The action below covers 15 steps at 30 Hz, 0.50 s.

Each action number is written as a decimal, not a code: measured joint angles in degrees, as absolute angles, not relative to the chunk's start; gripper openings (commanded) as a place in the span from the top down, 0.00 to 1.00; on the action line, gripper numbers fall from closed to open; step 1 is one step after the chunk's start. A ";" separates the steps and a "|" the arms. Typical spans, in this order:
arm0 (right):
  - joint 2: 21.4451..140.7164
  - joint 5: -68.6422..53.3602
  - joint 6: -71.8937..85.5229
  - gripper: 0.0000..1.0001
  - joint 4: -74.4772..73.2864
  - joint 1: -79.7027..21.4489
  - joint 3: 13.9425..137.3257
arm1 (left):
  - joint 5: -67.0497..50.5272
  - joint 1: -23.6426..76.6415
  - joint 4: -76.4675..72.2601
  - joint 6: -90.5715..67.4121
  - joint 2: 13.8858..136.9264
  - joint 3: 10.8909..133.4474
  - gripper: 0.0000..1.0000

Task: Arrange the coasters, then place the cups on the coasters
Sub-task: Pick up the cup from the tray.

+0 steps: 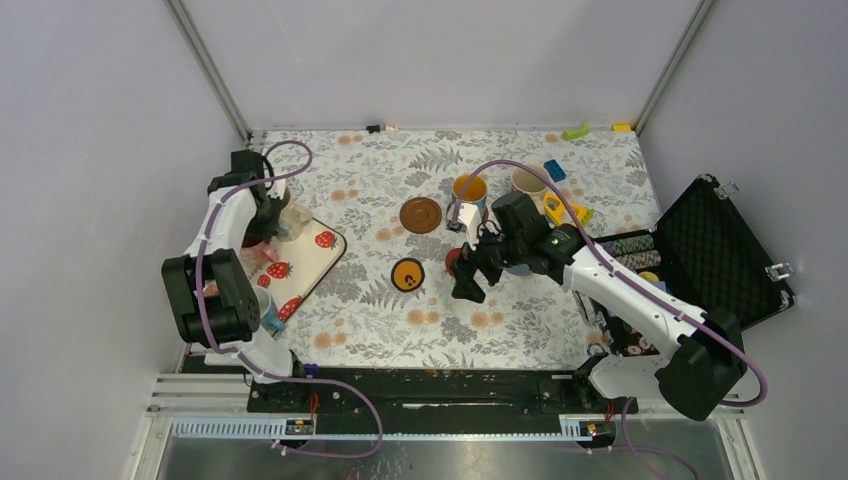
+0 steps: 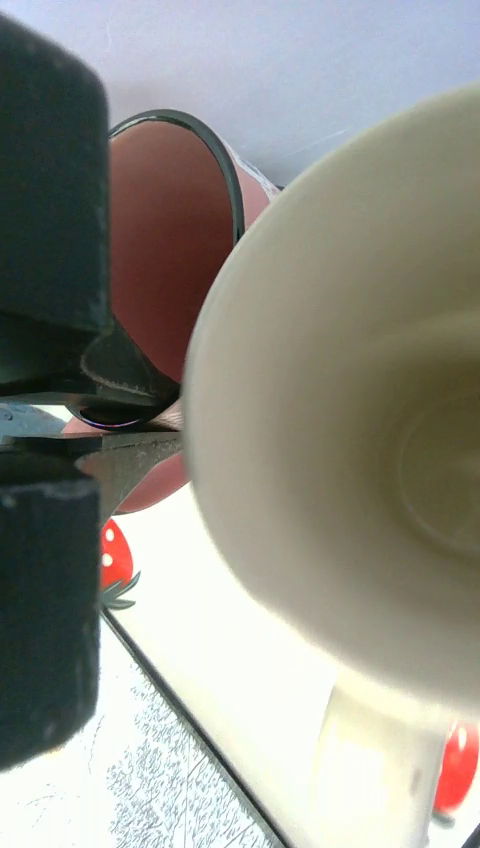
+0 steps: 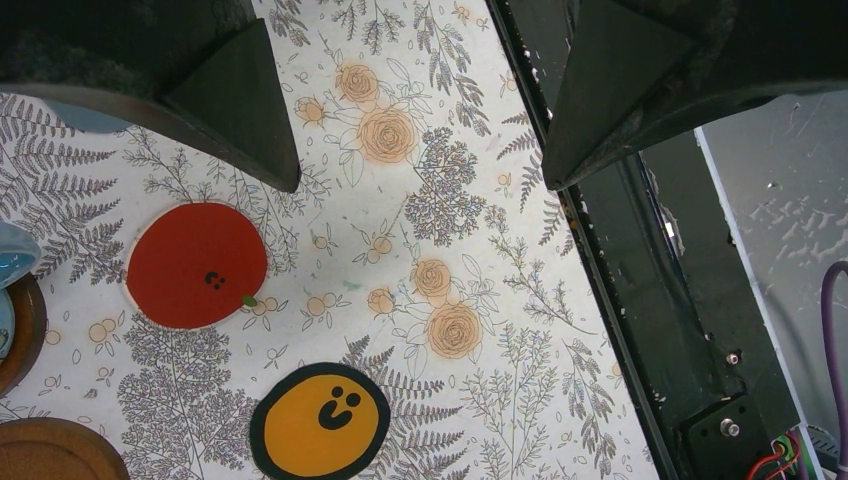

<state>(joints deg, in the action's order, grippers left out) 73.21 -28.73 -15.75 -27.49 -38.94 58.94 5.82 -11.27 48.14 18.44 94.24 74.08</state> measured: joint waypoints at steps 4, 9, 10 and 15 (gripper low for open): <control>73.21 -28.71 -15.59 0.00 -27.49 -38.94 58.94 | 6.07 -7.53 48.99 18.65 90.06 72.31 1.00; 73.17 -28.69 -15.57 0.00 -27.49 -38.94 58.94 | 9.04 -0.49 53.19 17.96 85.91 71.61 1.00; 73.14 -28.67 -15.57 0.00 -27.49 -38.94 58.94 | 9.10 0.43 53.98 17.69 85.58 71.61 1.00; 72.90 -28.64 -15.57 0.00 -27.49 -38.94 58.94 | 8.75 4.32 57.10 16.34 84.07 72.55 1.00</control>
<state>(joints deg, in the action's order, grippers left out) 72.90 -28.64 -15.57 -27.49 -38.94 58.94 8.75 4.32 57.10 16.34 84.07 72.55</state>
